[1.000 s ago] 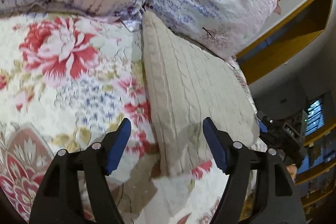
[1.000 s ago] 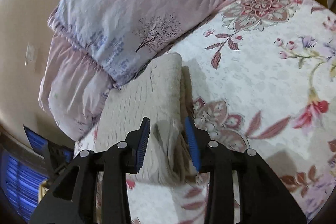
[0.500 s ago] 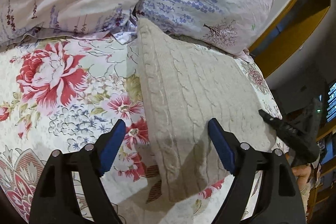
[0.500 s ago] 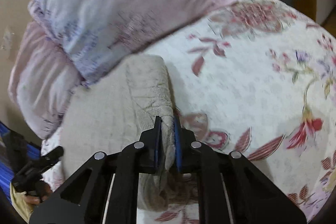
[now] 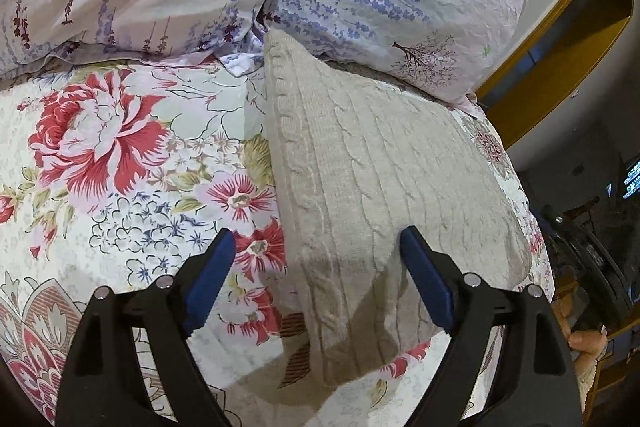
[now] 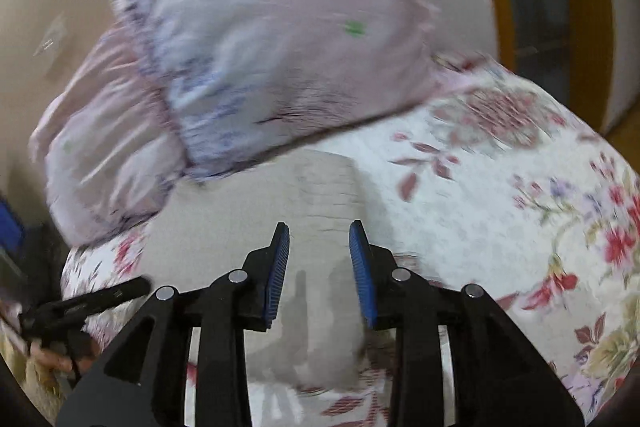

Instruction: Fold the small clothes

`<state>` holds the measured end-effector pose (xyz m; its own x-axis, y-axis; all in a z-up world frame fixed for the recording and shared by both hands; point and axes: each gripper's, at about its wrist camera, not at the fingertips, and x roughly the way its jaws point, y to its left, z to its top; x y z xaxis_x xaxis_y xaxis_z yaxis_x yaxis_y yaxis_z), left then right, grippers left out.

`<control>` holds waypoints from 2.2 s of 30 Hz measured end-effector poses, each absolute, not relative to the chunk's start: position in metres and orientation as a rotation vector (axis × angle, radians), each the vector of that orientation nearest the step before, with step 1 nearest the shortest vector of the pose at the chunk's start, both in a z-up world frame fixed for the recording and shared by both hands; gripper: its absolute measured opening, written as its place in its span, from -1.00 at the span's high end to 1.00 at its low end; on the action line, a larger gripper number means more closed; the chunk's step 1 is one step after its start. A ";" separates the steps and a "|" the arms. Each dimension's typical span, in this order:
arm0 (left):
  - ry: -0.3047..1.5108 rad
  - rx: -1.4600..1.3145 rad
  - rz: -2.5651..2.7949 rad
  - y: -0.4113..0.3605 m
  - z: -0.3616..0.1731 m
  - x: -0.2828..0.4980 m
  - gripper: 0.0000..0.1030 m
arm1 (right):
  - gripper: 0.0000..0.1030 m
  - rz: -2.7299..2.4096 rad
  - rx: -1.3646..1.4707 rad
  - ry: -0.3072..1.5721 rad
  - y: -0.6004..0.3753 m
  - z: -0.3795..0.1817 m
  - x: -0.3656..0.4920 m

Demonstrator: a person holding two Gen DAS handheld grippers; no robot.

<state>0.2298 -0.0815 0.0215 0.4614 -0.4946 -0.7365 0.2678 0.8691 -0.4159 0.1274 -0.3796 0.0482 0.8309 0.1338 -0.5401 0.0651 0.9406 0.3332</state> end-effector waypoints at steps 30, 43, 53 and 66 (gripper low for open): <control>1.055 -0.431 -0.549 -0.078 0.003 0.261 -0.72 | 0.75 -0.046 0.573 0.840 -0.417 -0.001 0.197; 1.075 -0.562 -0.625 -0.077 -0.012 0.277 -0.68 | 0.15 0.087 0.357 0.788 -0.371 0.016 0.190; 1.093 -0.678 -0.683 -0.072 -0.017 0.290 -0.56 | -0.46 0.187 0.763 0.900 -0.430 0.002 0.218; 1.101 -0.702 -0.698 -0.074 -0.025 0.297 -0.24 | -0.10 0.350 0.813 0.980 -0.416 -0.021 0.236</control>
